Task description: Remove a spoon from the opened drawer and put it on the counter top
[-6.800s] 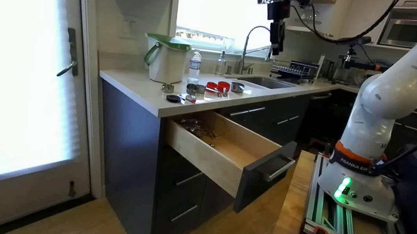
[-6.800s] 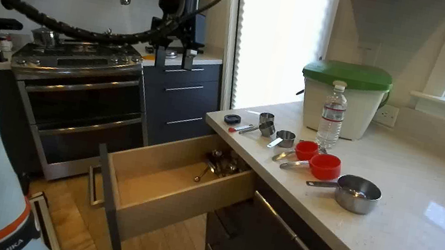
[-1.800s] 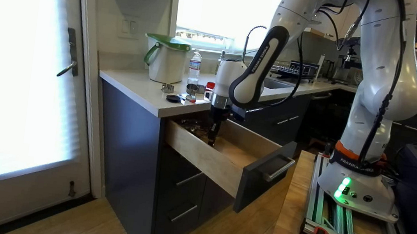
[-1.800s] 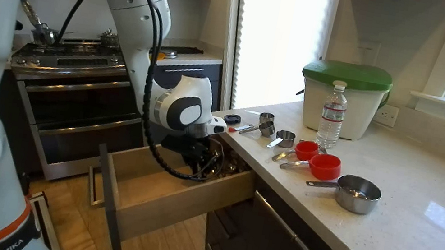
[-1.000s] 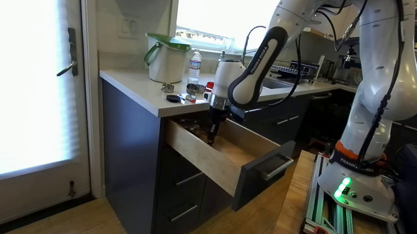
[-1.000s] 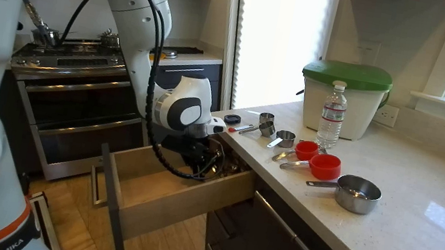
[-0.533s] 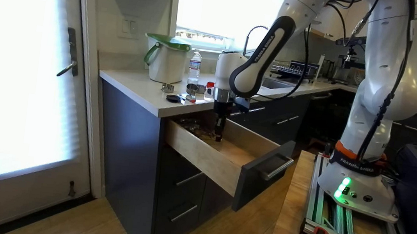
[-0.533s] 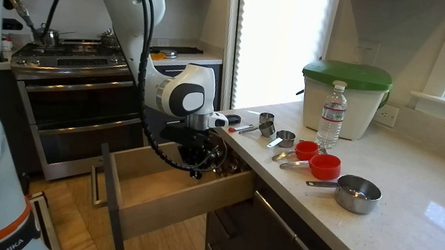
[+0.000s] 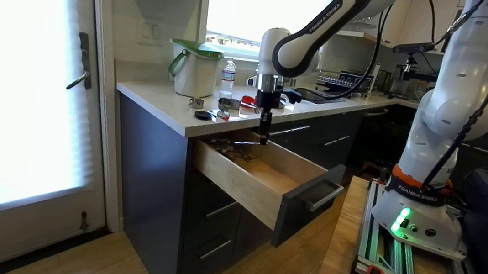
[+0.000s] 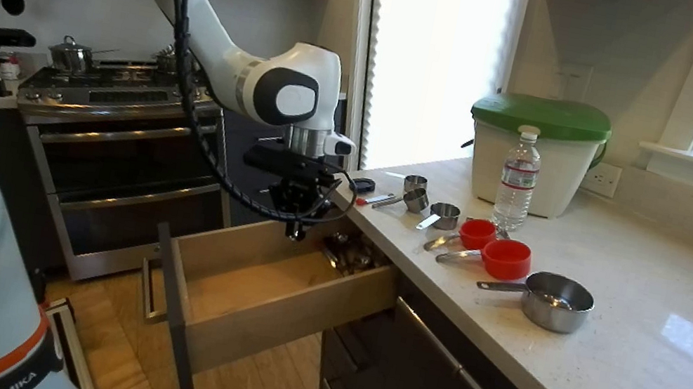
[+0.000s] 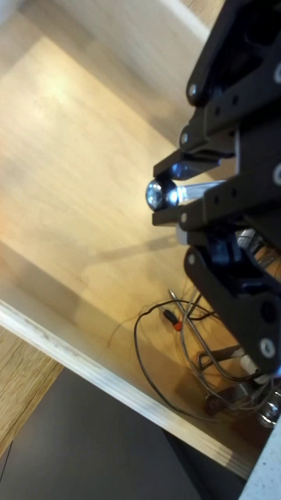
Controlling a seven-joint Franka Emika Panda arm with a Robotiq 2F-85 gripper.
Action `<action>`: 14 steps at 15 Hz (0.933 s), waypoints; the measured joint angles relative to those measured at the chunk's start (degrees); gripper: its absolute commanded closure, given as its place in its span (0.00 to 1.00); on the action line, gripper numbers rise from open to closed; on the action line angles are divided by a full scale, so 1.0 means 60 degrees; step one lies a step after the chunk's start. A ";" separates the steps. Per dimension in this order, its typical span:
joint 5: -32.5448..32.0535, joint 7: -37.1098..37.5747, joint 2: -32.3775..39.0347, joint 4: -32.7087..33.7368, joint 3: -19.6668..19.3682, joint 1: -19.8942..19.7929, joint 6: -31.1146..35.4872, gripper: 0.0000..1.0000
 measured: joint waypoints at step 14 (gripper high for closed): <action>0.1501 0.2879 -0.0262 0.2375 0.0008 0.0086 -0.1078 0.94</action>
